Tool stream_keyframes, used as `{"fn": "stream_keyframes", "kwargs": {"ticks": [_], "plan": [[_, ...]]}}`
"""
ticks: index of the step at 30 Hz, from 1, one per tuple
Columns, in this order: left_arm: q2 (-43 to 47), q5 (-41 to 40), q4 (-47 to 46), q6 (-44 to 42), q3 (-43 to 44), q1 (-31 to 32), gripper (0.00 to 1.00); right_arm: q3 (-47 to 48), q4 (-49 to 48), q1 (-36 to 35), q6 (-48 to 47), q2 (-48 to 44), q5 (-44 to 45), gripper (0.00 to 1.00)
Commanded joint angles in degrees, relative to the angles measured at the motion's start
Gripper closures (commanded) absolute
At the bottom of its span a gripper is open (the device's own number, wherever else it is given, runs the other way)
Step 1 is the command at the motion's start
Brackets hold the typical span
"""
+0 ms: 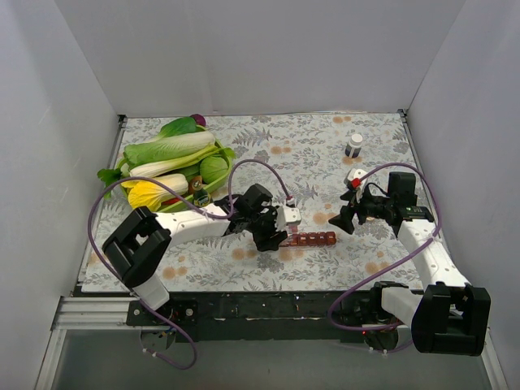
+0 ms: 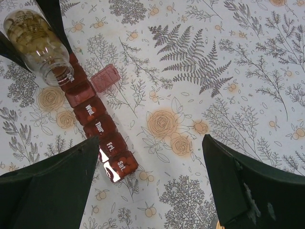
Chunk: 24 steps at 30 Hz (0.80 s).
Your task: Sort the pills into containers
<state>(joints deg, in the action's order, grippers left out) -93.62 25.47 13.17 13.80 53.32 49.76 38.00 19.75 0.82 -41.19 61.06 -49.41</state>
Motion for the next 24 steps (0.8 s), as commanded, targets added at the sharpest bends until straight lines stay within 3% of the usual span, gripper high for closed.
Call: {"fn": "stream_keyframes", "kwargs": {"ticks": [1,24], "plan": [[-0.8,-2.8,6.4,-2.3,4.2,0.6,1.00,1.3,0.6,0.6,-1.0,-0.6,-0.8,0.04],[-5.5,-8.2,17.9,-7.3,14.4,2.4,1.00,1.4,1.1,1.6,-1.0,-0.4,-1.5,0.04]]}}
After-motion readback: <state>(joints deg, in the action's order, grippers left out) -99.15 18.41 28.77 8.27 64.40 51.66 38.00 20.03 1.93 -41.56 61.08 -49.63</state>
